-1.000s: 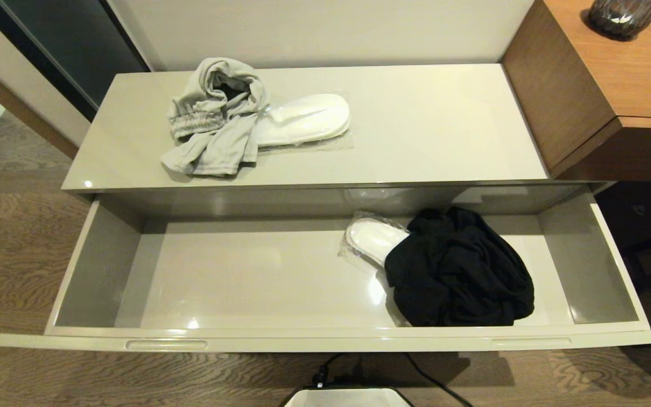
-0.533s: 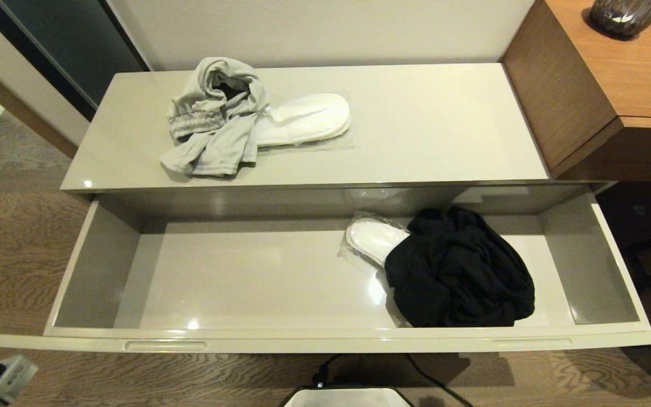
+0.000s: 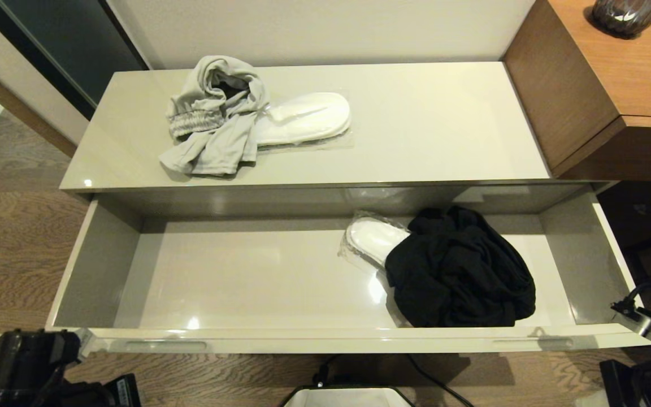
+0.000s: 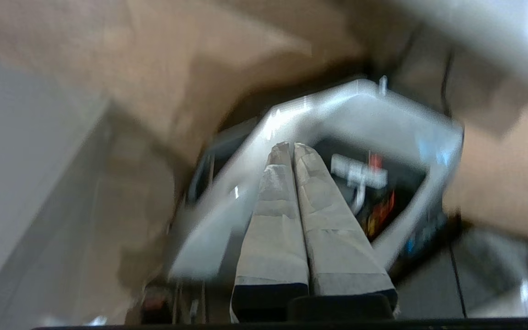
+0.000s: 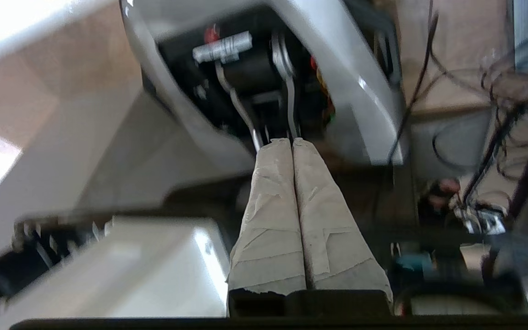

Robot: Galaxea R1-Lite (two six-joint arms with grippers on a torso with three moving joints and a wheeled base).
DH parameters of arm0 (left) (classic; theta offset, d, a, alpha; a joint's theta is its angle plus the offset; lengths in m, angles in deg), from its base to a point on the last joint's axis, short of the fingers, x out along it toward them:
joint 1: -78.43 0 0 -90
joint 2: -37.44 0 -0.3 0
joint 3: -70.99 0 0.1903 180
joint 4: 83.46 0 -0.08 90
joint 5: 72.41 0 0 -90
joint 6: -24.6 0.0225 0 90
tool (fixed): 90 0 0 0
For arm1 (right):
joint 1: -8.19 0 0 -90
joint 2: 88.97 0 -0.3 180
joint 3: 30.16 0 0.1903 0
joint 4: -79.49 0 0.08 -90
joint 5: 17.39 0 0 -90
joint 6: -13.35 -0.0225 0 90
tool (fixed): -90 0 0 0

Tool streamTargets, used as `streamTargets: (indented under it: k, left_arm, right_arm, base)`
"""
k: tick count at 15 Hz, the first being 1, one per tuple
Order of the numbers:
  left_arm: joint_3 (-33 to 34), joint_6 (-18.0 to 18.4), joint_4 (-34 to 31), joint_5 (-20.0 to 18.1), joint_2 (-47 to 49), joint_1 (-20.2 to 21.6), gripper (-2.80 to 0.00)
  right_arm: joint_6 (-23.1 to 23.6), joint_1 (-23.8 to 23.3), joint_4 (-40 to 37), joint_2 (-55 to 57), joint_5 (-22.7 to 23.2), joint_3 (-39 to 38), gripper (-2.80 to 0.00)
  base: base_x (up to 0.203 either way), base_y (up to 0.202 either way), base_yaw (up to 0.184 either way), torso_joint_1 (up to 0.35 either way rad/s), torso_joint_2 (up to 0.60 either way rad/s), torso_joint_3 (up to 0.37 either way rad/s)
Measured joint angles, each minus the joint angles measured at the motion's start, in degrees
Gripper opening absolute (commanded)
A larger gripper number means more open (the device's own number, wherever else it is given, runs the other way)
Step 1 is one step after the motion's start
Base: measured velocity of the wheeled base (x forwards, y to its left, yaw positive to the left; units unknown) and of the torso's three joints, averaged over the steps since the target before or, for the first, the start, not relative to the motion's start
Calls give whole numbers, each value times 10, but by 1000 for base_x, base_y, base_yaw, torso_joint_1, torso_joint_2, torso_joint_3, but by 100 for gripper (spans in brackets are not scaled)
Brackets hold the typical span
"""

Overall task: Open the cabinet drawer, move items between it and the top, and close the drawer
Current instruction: Close the drawer

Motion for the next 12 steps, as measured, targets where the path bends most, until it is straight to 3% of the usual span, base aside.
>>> streamTargets:
  k: [2,5,8,12]
  left_arm:
    - [-11,-9,58,21,49,-1,-280]
    - [-23,-14,125,18,87,-8,-280]
    - [-34,-17,140,20,105,-10,-280]
    - [-44,-16,142,21,117,-10,-280]
  right_arm:
    - [-14,1,45,21,-4,-4,-280]
    - [-42,2,78,36,-4,6,-280]
    - [-62,9,114,54,-10,10,-280]
    - [-85,57,171,96,-81,7,-280]
  base:
    - [0,0,0,0,0,0]
    - [0,0,0,0,0,0]
    - [0,0,0,0,0,0]
    - [0,0,0,0,0,0]
